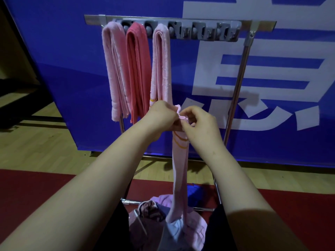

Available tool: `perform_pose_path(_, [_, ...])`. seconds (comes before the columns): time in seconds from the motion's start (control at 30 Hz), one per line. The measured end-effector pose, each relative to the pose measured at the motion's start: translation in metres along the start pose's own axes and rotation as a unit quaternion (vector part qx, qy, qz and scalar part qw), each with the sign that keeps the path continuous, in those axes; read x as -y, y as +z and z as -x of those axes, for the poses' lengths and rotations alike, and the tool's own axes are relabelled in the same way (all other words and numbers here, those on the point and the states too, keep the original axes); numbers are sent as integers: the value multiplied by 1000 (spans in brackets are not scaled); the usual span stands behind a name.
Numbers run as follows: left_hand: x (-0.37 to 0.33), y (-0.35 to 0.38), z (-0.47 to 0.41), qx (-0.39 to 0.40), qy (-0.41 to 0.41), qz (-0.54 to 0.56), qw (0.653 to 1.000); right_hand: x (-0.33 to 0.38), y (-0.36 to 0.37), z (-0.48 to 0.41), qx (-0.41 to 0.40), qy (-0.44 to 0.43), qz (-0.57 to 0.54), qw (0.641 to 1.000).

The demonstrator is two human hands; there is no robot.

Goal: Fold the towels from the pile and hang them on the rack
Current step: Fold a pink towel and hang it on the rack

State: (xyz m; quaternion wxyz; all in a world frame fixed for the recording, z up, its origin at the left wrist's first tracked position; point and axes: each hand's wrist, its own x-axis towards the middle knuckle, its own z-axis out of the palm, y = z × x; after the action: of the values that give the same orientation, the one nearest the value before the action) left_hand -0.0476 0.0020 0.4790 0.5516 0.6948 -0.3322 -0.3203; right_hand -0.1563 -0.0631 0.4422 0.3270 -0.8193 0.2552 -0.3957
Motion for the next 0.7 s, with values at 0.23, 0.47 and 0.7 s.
perform_pose_path(0.23, [11, -7, -6, -20, 57, -54, 997, 1, -12, -11, -42, 39, -75, 996])
perform_pose_path(0.47, [36, -7, -10, 37, 51, -39, 997, -1, -16, -13, -51, 45, -112, 991])
perform_pose_path(0.7, [36, -14, -11, 78, 78, 23, 994, -8, -25, -17, -62, 88, -167, 980])
